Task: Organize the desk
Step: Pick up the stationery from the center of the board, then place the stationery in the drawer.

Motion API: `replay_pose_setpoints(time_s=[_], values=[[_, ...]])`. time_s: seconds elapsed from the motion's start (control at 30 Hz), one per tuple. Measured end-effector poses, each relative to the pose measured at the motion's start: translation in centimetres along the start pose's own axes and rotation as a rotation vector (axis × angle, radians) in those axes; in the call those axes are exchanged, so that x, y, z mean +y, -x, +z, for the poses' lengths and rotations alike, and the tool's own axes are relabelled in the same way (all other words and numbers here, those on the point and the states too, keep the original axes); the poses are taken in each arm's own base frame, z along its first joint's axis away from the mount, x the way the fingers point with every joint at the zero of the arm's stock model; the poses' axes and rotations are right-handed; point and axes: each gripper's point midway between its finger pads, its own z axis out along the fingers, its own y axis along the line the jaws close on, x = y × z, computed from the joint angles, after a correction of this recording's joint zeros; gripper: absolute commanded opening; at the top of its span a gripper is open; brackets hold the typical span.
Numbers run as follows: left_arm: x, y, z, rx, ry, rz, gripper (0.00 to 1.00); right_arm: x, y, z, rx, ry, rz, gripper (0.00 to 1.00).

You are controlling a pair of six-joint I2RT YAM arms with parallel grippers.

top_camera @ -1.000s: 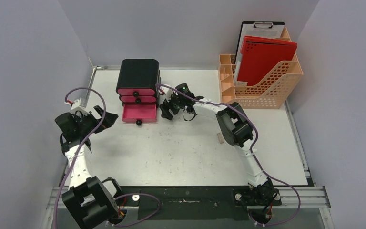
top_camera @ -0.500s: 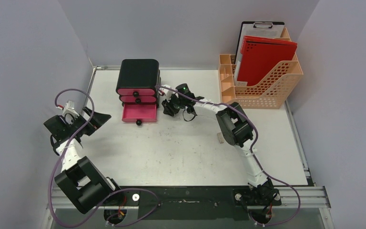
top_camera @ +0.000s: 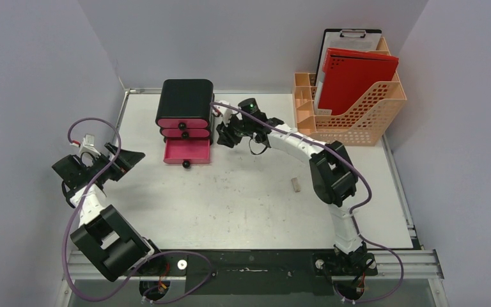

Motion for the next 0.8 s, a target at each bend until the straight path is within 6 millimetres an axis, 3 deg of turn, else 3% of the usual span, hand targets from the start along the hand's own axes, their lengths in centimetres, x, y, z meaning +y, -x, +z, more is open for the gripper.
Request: replay_pose_setpoints(time_s=[0.17, 0.33, 0.47, 0.6, 0.8], values=[[-0.1, -0.1, 0.0, 0.002, -0.003, -0.002, 0.96, 2.9, 4.7, -1.8, -0.066, 0.035, -0.065, 0.26], [0.0, 0.0, -0.1, 0.001, -0.002, 0.005, 0.96, 7.6, 6.4, -0.6, -0.058, 0.100, -0.152, 0.26], [0.0, 0.2, -0.3, -0.010, 0.002, 0.017, 0.96, 9.8, 7.9, 1.0, -0.059, 0.105, -0.210, 0.26], [0.0, 0.5, -0.7, -0.024, 0.006, 0.026, 0.96, 9.3, 8.2, 2.8, -0.048, 0.056, -0.254, 0.27], [0.1, 0.7, -0.9, -0.034, 0.009, 0.024, 0.96, 7.3, 6.1, 5.4, 0.008, -0.009, -0.284, 0.28]])
